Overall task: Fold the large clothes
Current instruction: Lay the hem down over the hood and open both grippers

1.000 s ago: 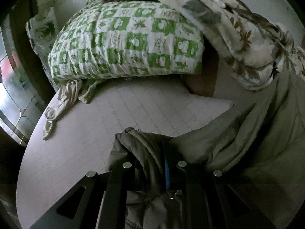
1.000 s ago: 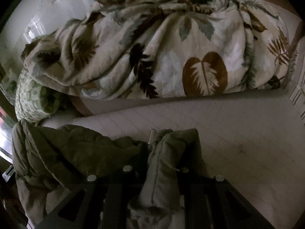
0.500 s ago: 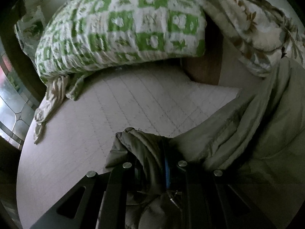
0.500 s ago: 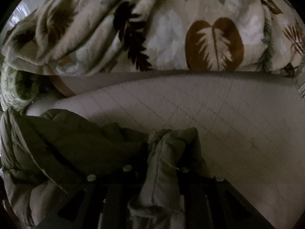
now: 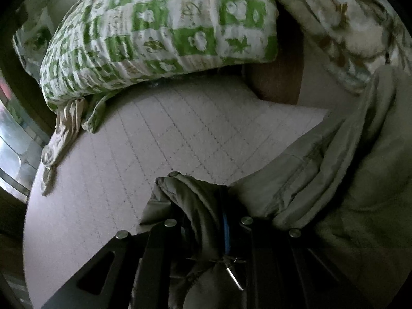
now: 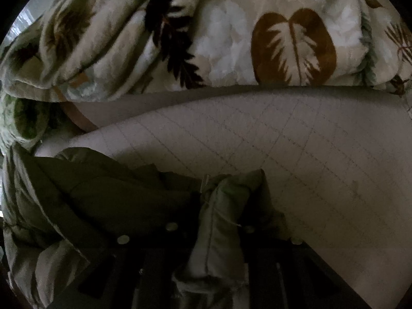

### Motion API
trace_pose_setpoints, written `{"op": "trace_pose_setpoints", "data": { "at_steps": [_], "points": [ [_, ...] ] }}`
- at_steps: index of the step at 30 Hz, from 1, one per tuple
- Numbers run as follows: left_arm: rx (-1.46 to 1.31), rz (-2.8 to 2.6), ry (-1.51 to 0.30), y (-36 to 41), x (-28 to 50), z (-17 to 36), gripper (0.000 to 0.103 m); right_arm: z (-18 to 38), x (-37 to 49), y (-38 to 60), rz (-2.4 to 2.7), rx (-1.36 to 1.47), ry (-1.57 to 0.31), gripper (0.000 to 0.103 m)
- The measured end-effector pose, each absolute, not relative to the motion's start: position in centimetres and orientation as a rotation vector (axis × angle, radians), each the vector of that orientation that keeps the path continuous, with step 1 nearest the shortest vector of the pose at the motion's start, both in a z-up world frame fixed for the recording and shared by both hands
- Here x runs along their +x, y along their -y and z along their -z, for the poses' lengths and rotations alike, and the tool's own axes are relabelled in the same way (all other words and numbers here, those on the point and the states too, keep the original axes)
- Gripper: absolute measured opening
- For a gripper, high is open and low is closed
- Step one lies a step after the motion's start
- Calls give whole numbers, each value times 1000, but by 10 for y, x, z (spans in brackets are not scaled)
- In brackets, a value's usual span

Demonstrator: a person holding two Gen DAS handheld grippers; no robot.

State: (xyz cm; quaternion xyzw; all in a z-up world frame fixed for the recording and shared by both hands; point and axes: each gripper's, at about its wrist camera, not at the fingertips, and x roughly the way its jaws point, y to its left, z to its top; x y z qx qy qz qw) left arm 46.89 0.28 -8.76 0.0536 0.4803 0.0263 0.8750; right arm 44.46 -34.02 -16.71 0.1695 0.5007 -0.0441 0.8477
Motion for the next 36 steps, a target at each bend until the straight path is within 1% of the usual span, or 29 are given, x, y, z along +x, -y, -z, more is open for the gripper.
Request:
{"op": "trace_pose_setpoints", "data": {
  "at_steps": [3, 6, 7, 9, 10, 11, 12, 14, 15, 19, 22, 24, 28, 36],
  "points": [
    [32, -28, -998, -14, 463, 71, 21, 159, 429, 359, 60, 492, -993, 23],
    [-96, -19, -986, -30, 459, 50, 27, 149, 416, 372, 27, 599, -941, 30],
    [-126, -16, -983, -33, 458, 45, 31, 145, 414, 373, 16, 610, -933, 35],
    [-162, -7, -974, -36, 456, 32, 34, 137, 409, 375, -10, 628, -919, 56],
    [-158, -2, -969, -35, 454, 24, 36, 133, 406, 374, -26, 643, -904, 85],
    [-154, 1, -965, -33, 454, 21, 38, 126, 403, 375, -37, 654, -884, 103],
    [-151, 4, -960, -32, 452, 15, 39, 119, 399, 374, -40, 652, -870, 103],
    [-163, 17, -953, -31, 448, 7, 46, 108, 394, 374, -37, 632, -862, 103],
    [-173, 21, -947, -31, 446, 2, 48, 104, 392, 373, -40, 621, -863, 103],
    [-188, 18, -939, -32, 437, -13, 53, 93, 377, 367, -53, 584, -855, 103],
    [-112, -30, -880, -30, 429, -29, 80, 89, 363, 356, -56, 537, -866, 103],
    [-65, -44, -846, -28, 421, -40, 80, 88, 356, 345, -79, 505, -877, 103],
    [-3, 17, -853, -13, 406, -45, 80, 88, 341, 317, -122, 432, -895, 103],
    [142, 109, -927, 69, 387, -1, 79, 99, 345, 265, -55, 214, -960, 103]
  ]
}}
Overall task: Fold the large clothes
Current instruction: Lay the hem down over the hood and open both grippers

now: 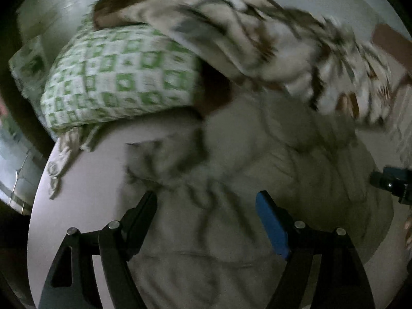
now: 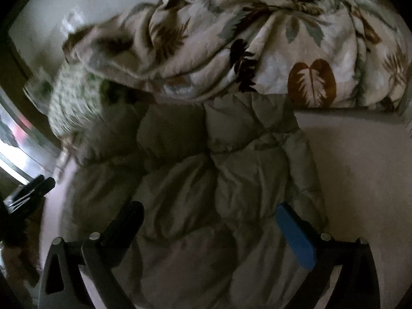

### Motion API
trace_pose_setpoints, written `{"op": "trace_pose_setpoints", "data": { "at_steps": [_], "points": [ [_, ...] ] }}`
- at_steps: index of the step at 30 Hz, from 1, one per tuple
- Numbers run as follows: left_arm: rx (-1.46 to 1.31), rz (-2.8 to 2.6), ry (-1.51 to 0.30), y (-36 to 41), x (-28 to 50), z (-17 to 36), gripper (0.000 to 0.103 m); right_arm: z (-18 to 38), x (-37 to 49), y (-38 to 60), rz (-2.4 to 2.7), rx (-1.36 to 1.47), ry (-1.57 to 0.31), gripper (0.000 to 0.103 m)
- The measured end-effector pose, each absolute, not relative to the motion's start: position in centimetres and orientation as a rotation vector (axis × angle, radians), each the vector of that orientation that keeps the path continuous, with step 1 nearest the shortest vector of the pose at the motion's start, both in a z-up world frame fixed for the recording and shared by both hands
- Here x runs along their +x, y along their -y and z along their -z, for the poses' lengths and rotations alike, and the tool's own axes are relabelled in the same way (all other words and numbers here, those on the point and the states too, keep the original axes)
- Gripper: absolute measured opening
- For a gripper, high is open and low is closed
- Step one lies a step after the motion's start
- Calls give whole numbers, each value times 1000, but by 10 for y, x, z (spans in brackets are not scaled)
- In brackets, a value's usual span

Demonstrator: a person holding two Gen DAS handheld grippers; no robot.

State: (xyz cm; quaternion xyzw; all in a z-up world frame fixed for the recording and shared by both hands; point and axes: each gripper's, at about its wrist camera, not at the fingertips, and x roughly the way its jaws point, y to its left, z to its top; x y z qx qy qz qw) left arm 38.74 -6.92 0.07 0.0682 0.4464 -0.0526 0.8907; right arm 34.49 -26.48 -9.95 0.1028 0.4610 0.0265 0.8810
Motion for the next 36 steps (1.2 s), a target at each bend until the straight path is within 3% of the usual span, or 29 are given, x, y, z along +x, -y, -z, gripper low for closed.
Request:
{"op": "trace_pose_setpoints", "data": {
  "at_steps": [8, 12, 16, 27, 31, 36],
  "points": [
    [363, -13, -1061, 109, 407, 68, 83, 141, 368, 265, 52, 91, -1084, 103],
    [397, -48, -1055, 107, 415, 85, 92, 162, 373, 281, 36, 149, -1078, 103],
    [332, -32, -1059, 97, 417, 81, 92, 164, 375, 280, 44, 129, -1079, 103],
    [221, -14, -955, 90, 436, 42, 92, 98, 406, 280, 74, 227, -956, 103],
    [333, -61, -1052, 108, 457, 73, 92, 113, 433, 274, 109, 190, -1025, 103],
    [240, -53, -1074, 92, 460, 81, 94, 141, 437, 288, 144, 244, -1087, 103]
  ]
}}
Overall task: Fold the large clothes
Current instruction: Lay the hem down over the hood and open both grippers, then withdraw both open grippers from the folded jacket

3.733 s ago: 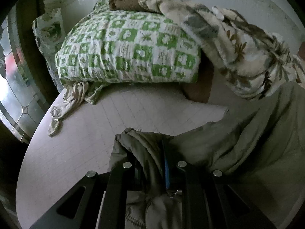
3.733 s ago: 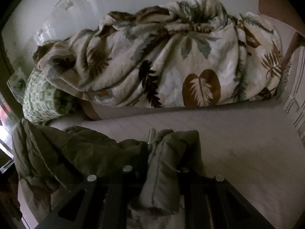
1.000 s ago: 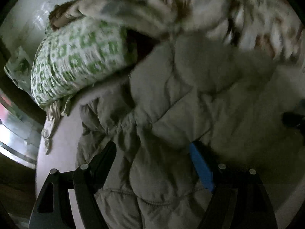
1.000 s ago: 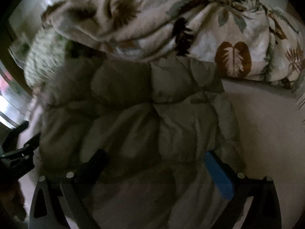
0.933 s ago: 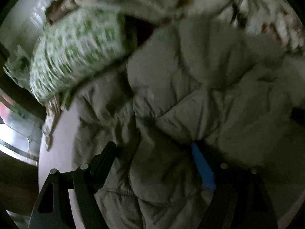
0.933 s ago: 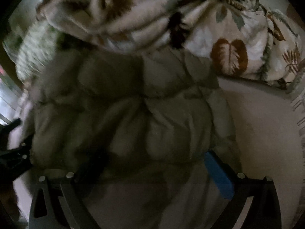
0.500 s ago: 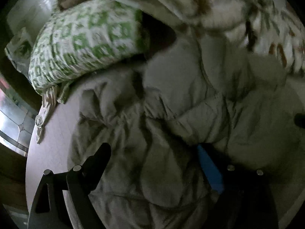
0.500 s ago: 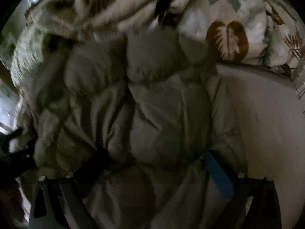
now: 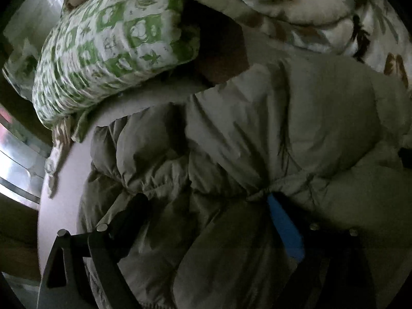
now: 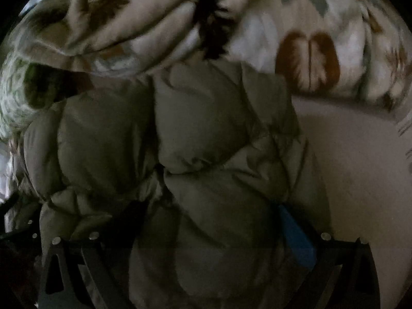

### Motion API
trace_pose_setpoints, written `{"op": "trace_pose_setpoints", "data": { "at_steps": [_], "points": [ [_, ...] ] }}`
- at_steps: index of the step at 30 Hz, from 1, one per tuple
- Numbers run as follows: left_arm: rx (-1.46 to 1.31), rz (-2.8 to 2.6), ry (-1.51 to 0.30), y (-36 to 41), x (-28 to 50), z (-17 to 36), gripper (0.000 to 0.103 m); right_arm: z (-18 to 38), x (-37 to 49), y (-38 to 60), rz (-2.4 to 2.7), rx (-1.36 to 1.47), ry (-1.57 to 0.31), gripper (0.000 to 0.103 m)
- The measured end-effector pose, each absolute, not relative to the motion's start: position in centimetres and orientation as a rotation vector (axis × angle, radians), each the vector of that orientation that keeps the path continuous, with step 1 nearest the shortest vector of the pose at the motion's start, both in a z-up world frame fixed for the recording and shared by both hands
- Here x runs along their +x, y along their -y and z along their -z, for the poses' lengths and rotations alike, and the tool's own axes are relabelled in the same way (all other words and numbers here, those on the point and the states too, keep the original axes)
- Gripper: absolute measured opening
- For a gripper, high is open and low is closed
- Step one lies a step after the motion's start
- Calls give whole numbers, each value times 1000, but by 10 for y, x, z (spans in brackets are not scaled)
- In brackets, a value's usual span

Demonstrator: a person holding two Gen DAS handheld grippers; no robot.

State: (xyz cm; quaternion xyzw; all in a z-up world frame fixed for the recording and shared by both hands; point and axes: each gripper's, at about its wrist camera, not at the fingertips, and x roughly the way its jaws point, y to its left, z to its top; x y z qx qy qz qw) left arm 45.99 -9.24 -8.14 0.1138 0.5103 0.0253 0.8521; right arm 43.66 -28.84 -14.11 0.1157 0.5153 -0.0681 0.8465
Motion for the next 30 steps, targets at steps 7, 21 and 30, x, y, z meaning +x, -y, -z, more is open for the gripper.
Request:
{"op": "trace_pose_setpoints", "data": {
  "at_steps": [7, 21, 30],
  "points": [
    [98, 60, -976, 51, 402, 47, 94, 96, 387, 287, 0, 279, -986, 103],
    [75, 50, -928, 4, 293, 48, 94, 86, 285, 224, -152, 25, -954, 103],
    [93, 28, -970, 2, 295, 76, 95, 137, 290, 216, -33, -42, -1027, 103]
  ]
}}
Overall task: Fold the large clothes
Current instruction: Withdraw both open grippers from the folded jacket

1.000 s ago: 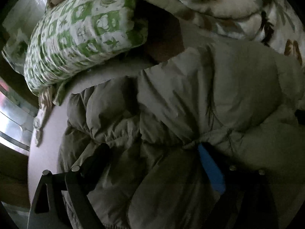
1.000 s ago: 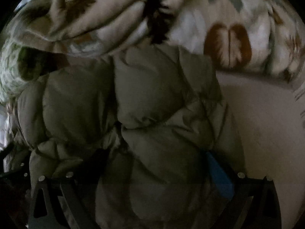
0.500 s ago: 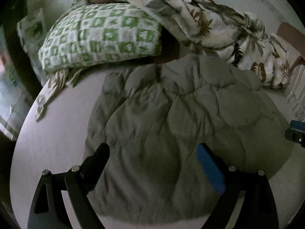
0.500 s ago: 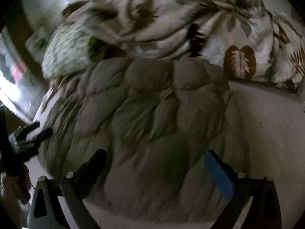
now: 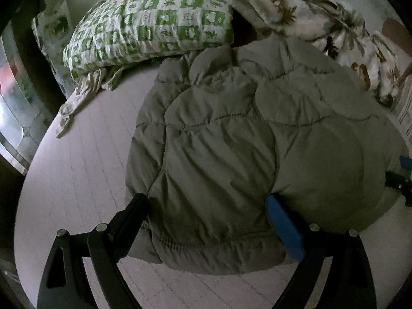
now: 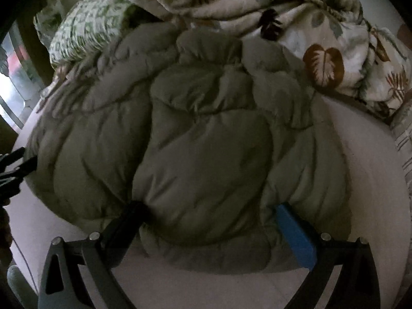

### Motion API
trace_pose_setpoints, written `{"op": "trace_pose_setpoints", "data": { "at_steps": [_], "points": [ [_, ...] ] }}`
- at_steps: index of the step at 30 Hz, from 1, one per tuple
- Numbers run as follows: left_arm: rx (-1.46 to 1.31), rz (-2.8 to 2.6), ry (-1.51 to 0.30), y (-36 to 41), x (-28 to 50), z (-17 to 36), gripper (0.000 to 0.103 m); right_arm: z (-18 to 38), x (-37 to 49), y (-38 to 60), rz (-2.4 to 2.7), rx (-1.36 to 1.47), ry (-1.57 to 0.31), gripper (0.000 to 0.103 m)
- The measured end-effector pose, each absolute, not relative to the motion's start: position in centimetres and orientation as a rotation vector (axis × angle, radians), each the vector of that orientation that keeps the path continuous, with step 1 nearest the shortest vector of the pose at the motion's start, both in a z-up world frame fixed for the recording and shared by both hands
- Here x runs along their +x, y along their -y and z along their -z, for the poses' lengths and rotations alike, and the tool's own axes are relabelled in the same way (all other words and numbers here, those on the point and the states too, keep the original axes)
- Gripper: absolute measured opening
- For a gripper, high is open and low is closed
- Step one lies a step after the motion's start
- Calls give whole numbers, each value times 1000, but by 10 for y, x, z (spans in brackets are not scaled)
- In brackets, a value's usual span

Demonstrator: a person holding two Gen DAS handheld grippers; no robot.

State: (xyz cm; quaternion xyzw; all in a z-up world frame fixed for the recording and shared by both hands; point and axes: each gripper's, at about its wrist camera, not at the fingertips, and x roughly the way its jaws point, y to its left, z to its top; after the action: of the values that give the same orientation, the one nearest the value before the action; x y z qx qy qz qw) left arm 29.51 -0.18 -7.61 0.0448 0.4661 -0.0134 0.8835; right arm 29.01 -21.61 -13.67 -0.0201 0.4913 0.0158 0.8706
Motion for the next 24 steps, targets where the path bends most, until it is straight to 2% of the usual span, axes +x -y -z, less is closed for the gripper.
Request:
{"op": "trace_pose_setpoints", "data": {
  "at_steps": [4, 11, 24],
  "points": [
    [76, 28, -984, -1, 300, 83, 95, 148, 298, 218, -30, -21, -1047, 103],
    [64, 25, -996, -5, 304, 90, 102, 156, 301, 220, -43, -20, -1051, 103],
    [-47, 37, -1008, -47, 286, 46, 102, 104, 272, 262, -89, 36, -963, 103]
  ]
}}
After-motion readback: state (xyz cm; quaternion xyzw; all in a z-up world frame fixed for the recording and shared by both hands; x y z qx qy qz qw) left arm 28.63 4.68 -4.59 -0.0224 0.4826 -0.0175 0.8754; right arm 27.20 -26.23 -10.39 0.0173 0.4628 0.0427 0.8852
